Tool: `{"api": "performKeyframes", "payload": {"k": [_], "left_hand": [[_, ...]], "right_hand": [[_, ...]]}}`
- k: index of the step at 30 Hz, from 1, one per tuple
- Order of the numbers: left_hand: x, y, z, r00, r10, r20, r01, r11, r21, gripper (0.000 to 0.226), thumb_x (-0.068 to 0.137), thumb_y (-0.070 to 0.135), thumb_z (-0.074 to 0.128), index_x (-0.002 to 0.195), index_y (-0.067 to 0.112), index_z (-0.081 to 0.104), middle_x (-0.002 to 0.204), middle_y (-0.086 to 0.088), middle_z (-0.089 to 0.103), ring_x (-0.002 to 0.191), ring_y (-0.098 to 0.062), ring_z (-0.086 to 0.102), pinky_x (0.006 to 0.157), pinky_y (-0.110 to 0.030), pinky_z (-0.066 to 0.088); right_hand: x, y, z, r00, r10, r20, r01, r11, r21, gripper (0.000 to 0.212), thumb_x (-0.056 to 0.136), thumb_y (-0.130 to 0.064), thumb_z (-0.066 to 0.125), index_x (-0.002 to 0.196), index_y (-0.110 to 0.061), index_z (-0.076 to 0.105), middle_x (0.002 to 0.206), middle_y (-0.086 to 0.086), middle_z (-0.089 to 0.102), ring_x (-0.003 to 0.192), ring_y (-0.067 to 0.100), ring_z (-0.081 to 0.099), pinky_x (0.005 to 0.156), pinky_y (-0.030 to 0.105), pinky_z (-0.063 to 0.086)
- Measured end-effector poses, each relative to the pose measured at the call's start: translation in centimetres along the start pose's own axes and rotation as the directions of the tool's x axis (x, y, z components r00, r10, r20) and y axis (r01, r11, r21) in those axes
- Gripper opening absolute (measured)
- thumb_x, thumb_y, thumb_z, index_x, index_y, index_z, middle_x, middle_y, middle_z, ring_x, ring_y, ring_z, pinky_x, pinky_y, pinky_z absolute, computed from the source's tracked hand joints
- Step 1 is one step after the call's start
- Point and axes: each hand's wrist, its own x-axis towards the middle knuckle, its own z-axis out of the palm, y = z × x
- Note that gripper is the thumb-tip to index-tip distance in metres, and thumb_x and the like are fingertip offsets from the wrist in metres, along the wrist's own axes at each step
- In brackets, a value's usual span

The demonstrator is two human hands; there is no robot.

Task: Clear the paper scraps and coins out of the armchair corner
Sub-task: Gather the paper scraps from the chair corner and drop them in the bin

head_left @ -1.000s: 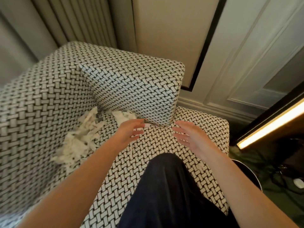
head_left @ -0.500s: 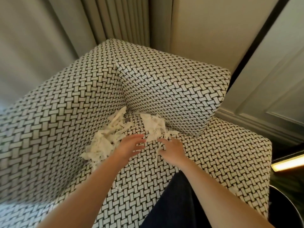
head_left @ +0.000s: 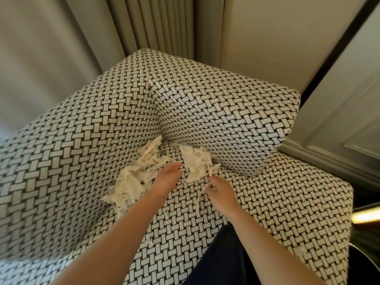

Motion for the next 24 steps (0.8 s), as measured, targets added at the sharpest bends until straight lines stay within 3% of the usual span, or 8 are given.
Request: {"api": "performKeyframes", "payload": {"k": [3, 6, 9, 11, 13, 16, 21, 24], "left_hand": [[0.5, 1.4, 2.0, 0.985, 0.15, 0.087, -0.163, 0.97, 0.181, 0.036, 0.09, 0.01, 0.055, 0.12, 0.03, 0.058, 0.137, 0.006, 0.039, 0.095, -0.008, 0.053, 0.071, -0.014, 0.045], [1.3, 2.3, 4.2, 0.97, 0.136, 0.2, -0.197, 0.924, 0.329, 0.049, 0.09, 0.011, 0.056, 0.132, 0.035, 0.05, 0.158, -0.003, 0.003, 0.13, -0.017, 0.034, 0.059, -0.002, 0.041], [2.8, 2.3, 6.0, 0.972, 0.085, 0.22, -0.192, 0.827, 0.529, 0.059, 0.087, 0.018, 0.058, 0.136, 0.047, 0.039, 0.156, -0.001, -0.021, 0.141, -0.027, 0.021, 0.103, -0.025, 0.039], [3.6, 2.1, 6.7, 0.976, 0.032, 0.215, -0.165, 0.752, 0.638, 0.064, 0.086, 0.021, 0.055, 0.138, 0.051, 0.032, 0.153, 0.0, -0.03, 0.142, -0.038, 0.014, 0.112, -0.044, 0.03], [4.2, 1.8, 7.1, 0.978, 0.004, 0.208, -0.159, 0.656, 0.738, 0.064, 0.089, 0.022, 0.052, 0.143, 0.046, 0.026, 0.154, -0.002, -0.028, 0.142, -0.04, 0.009, 0.115, -0.044, 0.022], [4.4, 1.0, 7.1, 0.981, 0.031, 0.189, -0.172, 0.576, 0.799, 0.066, 0.092, 0.027, 0.05, 0.149, 0.031, 0.018, 0.159, -0.004, -0.003, 0.143, -0.039, 0.006, 0.116, -0.045, 0.013], [3.5, -0.1, 6.3, 0.982, 0.138, 0.128, -0.187, 0.638, 0.747, 0.059, 0.093, 0.026, 0.047, 0.148, 0.02, 0.026, 0.155, -0.006, 0.02, 0.14, -0.034, 0.016, 0.112, -0.039, 0.02], [2.8, -0.7, 5.5, 0.967, 0.252, 0.048, -0.227, 0.754, 0.616, 0.046, 0.092, 0.019, 0.05, 0.138, 0.021, 0.046, 0.148, -0.004, 0.037, 0.128, -0.022, 0.04, 0.099, -0.02, 0.034]], "right_hand": [[-0.9, -0.5, -1.1, 0.985, 0.068, -0.158, -0.03, 0.973, 0.231, 0.035, 0.096, -0.012, 0.046, 0.13, -0.004, 0.054, 0.134, 0.007, 0.054, 0.125, 0.017, 0.048, 0.106, 0.024, 0.032], [-1.3, -0.7, -1.6, 0.943, 0.141, -0.3, -0.039, 0.945, 0.324, 0.028, 0.097, -0.015, 0.047, 0.114, -0.004, 0.066, 0.102, 0.002, 0.067, 0.09, 0.009, 0.061, 0.083, 0.018, 0.045], [-1.7, -0.9, -2.1, 0.887, 0.228, -0.402, -0.021, 0.888, 0.46, 0.024, 0.095, -0.015, 0.052, 0.108, -0.005, 0.068, 0.102, 0.006, 0.07, 0.085, 0.009, 0.062, 0.077, 0.014, 0.046], [-2.0, -1.0, -2.4, 0.857, 0.258, -0.446, 0.012, 0.855, 0.518, 0.022, 0.094, -0.014, 0.054, 0.097, 0.001, 0.069, 0.091, 0.018, 0.07, 0.071, 0.022, 0.063, 0.067, 0.021, 0.05], [-2.1, -0.9, -2.5, 0.846, 0.26, -0.465, 0.034, 0.845, 0.534, 0.023, 0.093, -0.017, 0.055, 0.097, -0.001, 0.071, 0.081, 0.017, 0.07, 0.062, 0.018, 0.059, 0.062, 0.018, 0.049], [-2.2, -0.5, -2.5, 0.851, 0.271, -0.45, 0.012, 0.847, 0.532, 0.023, 0.093, -0.019, 0.055, 0.106, -0.01, 0.071, 0.088, 0.003, 0.07, 0.076, 0.008, 0.059, 0.069, 0.011, 0.044], [-2.4, -0.6, -2.7, 0.869, 0.227, -0.44, 0.013, 0.878, 0.479, 0.02, 0.092, -0.012, 0.055, 0.104, -0.011, 0.071, 0.086, -0.01, 0.067, 0.075, -0.006, 0.059, 0.066, 0.003, 0.044], [-2.4, -0.8, -2.5, 0.865, 0.208, -0.457, 0.029, 0.888, 0.459, 0.016, 0.089, -0.014, 0.061, 0.099, -0.012, 0.072, 0.081, -0.014, 0.065, 0.076, -0.003, 0.061, 0.074, 0.014, 0.052]]}}
